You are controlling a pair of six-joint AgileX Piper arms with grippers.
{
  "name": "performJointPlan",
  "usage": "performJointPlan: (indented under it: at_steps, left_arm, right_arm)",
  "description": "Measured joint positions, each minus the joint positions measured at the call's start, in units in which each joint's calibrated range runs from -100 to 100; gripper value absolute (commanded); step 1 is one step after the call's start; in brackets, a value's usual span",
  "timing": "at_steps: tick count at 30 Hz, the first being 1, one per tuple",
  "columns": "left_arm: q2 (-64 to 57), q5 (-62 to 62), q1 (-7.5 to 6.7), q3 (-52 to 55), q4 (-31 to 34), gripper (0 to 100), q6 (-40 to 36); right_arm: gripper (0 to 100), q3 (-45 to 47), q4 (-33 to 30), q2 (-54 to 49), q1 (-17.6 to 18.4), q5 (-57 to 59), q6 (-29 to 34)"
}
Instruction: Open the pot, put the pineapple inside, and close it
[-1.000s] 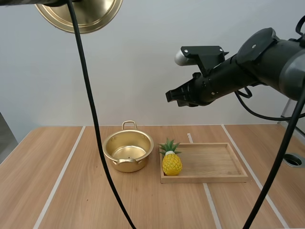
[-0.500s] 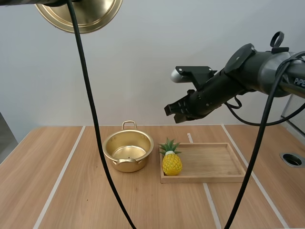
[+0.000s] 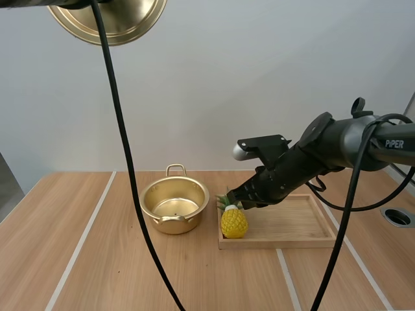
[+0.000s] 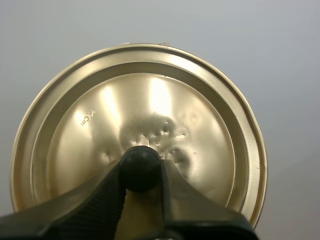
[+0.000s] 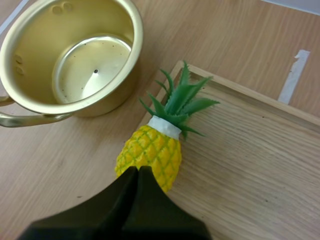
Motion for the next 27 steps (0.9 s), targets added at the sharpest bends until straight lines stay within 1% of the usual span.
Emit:
performJointPlan:
  at_steps: [6, 8, 13, 19, 20, 22, 24, 25, 26, 27]
  left_arm:
    - [0.0, 0.0, 0.0, 0.0, 0.0, 0, 0.0]
    - [0.0, 0.0, 0.0, 0.0, 0.0, 0, 0.0]
    - [0.0, 0.0, 0.0, 0.0, 0.0, 0, 0.0]
    - [0.0, 0.0, 0.0, 0.0, 0.0, 0, 0.0]
    - [0.0, 0.0, 0.0, 0.0, 0.0, 0, 0.0]
    - [0.0, 0.0, 0.0, 0.0, 0.0, 0, 0.0]
    - [0.0, 0.0, 0.0, 0.0, 0.0, 0, 0.0]
    - [0.0, 0.0, 0.0, 0.0, 0.0, 0, 0.0]
    - [0.0, 0.0, 0.0, 0.0, 0.0, 0, 0.0]
    - [0.0, 0.0, 0.0, 0.0, 0.0, 0, 0.0]
  right_arm:
    - [0, 0.4, 1.2, 2.7, 2.9, -0.7, 0.0]
    - [0, 0.4, 1.3, 3.5, 3.4, -0.9, 0.0]
    - [0, 0.4, -1.4, 4.0, 3.5, -5.1, 1.3]
    - [0, 0.4, -2.2, 4.0, 3.5, -6.0, 2.0]
    - [5, 0.4, -2.2, 4.0, 3.5, -6.0, 2.1]
    - [33, 0.4, -2.2, 4.0, 3.5, -6.0, 2.2]
    - [76, 0.4, -2.2, 4.0, 3.5, -6.0, 2.2]
    - [92, 0.4, -2.1, 4.0, 3.5, -6.0, 2.2]
    - [100, 0.4, -1.9, 4.0, 3.5, -6.0, 2.3]
    - [100, 0.4, -1.5, 4.0, 3.5, -6.0, 2.3]
